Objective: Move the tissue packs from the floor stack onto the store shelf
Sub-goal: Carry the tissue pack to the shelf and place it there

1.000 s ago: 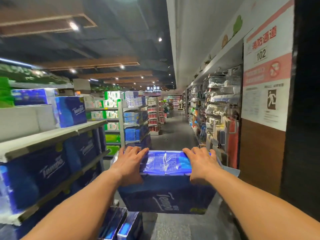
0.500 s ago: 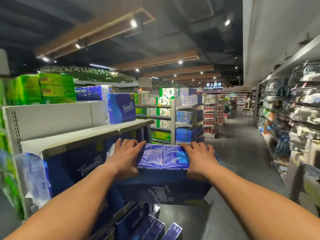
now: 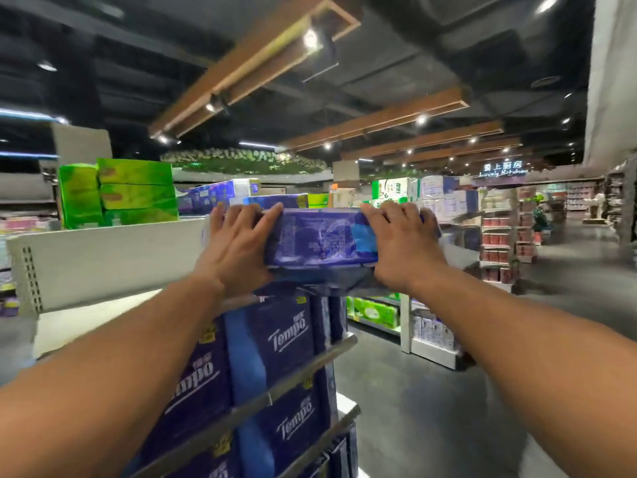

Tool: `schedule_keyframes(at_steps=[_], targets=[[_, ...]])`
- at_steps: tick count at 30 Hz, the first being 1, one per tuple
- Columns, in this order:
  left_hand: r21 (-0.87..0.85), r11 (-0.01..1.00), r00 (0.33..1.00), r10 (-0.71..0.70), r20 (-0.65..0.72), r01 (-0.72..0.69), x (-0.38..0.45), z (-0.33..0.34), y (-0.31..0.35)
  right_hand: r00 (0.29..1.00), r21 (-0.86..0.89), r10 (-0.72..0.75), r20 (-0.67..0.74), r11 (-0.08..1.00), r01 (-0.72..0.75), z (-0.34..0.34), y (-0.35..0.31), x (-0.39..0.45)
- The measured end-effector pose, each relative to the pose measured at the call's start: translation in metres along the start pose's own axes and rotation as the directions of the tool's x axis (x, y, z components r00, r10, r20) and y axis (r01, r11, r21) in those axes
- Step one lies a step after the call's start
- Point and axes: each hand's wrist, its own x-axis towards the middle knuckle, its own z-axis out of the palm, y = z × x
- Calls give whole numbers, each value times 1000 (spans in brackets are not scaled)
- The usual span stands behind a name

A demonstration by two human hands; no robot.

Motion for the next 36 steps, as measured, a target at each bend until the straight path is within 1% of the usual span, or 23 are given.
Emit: schedule_keyframes(at_steps=[4,10,16,19,22,29,32,36], targets=[[137,986,995,-90,-35,94,27,44,-20,988,5,-91,-126,996,93,62,9,76],[275,934,972,-234,-17,230,58,88,-60,953,104,-248,-176,958,269,133,-6,193],[385,879,954,-300,-10,281,60,132,-111,918,227,-347,-191,894,385,207,-59,273],[404,868,949,-315,-6,290,54,162,-139,910,255,-376,-174,876,410,242,-86,300],[415,854,929,-367,52,314,54,193,-169,905,275,-410,-109,863,424,270,-111,329],[436,842,908,-402,114,318,56,257,-226,895,310,-443,-54,845,437,335,-157,384],[454,828,886,-437,154,329,69,274,-247,890,344,-455,-27,832,436,350,-167,409],[494,791,834,-510,209,360,99,279,-280,875,430,-484,24,795,428,349,-180,453]])
